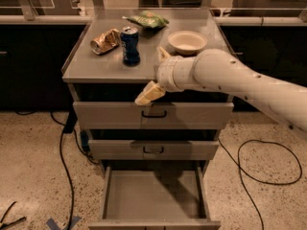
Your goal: Place pepsi can into bottom drawer
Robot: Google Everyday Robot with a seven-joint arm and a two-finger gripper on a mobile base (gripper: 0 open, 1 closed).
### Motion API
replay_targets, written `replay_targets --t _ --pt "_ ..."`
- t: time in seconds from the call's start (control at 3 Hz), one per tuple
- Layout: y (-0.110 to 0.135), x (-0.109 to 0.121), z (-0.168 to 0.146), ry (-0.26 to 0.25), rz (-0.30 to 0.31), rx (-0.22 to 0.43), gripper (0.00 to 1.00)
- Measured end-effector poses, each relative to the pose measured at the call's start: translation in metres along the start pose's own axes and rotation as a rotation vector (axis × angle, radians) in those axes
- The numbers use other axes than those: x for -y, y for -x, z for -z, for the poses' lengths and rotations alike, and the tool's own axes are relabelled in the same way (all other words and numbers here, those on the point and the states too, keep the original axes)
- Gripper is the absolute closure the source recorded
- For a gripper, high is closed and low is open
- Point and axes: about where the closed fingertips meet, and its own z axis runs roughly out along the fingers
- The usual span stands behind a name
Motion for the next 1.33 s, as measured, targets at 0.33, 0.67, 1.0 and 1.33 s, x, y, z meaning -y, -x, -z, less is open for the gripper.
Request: replay_targets --t 0.33,0.67,1.0,1.33 --pt "-0.013 0.040 -0.046 -0.147 -0.093 0.086 0.00" --pt "-0.013 0.039 -0.046 -0.147 -0.093 0.086 0.00" --pt "-0.007 0.042 -0.051 -0.168 -0.109 0.128 0.00" --pt "0.016 0.075 -0.050 -0.211 -0.089 0.221 0.00"
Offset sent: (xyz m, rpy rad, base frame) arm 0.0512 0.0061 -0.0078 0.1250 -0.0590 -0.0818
